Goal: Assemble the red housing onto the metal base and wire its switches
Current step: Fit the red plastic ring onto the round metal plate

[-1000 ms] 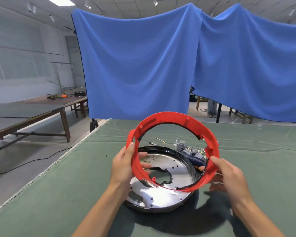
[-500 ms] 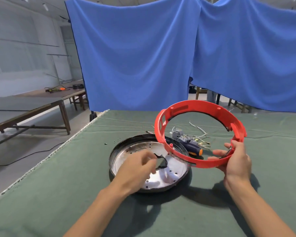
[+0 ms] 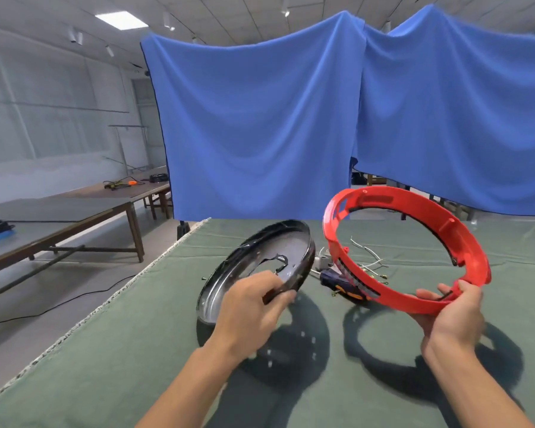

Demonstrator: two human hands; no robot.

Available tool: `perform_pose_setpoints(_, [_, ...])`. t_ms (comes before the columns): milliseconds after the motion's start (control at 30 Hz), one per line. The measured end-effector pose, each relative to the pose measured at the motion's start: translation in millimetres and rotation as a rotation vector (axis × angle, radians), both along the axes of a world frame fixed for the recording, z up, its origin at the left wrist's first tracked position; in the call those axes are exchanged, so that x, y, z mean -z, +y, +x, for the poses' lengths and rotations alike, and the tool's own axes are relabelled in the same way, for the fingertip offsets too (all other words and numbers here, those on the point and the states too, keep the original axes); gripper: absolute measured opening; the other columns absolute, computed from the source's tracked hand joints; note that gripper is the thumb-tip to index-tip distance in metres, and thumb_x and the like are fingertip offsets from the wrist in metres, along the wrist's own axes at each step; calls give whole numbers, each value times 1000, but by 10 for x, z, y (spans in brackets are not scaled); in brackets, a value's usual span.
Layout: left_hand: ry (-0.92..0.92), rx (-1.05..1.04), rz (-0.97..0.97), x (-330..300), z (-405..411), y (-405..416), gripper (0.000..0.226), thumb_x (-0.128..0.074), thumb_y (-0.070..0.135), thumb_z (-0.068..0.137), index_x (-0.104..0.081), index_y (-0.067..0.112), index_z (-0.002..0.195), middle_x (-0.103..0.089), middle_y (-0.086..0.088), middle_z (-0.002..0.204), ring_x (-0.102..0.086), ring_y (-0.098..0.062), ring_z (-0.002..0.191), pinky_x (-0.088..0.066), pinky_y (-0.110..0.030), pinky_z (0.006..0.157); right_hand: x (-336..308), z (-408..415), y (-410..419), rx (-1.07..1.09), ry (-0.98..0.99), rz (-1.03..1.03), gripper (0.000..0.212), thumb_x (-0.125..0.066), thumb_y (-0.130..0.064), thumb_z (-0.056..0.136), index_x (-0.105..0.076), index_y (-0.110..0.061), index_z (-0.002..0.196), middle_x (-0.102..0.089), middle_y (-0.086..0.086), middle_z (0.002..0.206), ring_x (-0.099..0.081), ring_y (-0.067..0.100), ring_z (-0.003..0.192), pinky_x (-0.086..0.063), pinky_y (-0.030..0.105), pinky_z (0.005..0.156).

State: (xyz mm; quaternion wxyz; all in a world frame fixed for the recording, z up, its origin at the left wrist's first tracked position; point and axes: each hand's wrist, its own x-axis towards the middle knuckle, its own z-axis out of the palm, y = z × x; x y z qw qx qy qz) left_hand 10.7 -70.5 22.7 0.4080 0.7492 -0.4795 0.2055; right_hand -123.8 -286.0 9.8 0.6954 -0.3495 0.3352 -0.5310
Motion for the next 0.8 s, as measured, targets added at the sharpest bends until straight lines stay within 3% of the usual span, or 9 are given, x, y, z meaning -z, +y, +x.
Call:
perform_pose_setpoints(100, [-60,-46,-67,-101,3,-25,26,-65,25,84,-55,8,66,-47,5,61,-43,-18,58,-38,-34,55,63,38,-28,-31,102,-67,21,-43,-38,88,-52,-20,83,-60,-4,41,-59,11,45,-48,21,38])
perform_pose_setpoints(267, [-224,-50,-34,-91,-79,-105,22,-65,24,84,-55,13,67,-46,12,64,-43,-11,58,-40,-28,51,189,178,84,-272,254,-220,25,-47,-36,96,-53,-12,100,-65,5,53,-62,25,40,-50,34,53])
perform_pose_setpoints(400, [-335,-3,81,62,-163,-136,17,-67,22,84,-63,14,70,-58,5,68,-53,-13,62,-46,-29,49,208,240,248,-490,252,-279,28,-50,-35,95,-48,-20,119,-66,11,61,-60,31,41,-51,33,45])
perform_pose_setpoints(533, [-443,32,209,138,-194,-203,18,-69,26,81,-64,17,66,-58,8,64,-53,-12,56,-45,-26,43,196,261,327,-604,307,-254,32,-46,-53,91,-53,-30,113,-69,16,77,-66,38,53,-55,41,52])
perform_pose_setpoints(633, [-456,73,250,90,-217,-218,19,-69,27,80,-65,19,64,-60,10,62,-53,-8,55,-44,-20,43,206,265,286,-524,502,-352,46,-33,-65,87,-57,-32,110,-67,10,88,-68,34,74,-57,43,57])
perform_pose_setpoints(733, [-473,143,292,73,-247,-217,20,-70,27,79,-64,19,61,-57,10,59,-51,-8,52,-41,-17,42,206,230,190,-352,771,-547,64,-19,-71,86,-63,-29,106,-62,3,98,-58,25,93,-49,46,86])
perform_pose_setpoints(800, [-503,173,320,84,-265,-226,23,-70,27,80,-62,19,60,-55,9,59,-50,-9,52,-42,-20,41,176,199,150,-266,842,-594,69,-21,-74,83,-65,-23,100,-60,7,108,-51,22,99,-42,43,91])
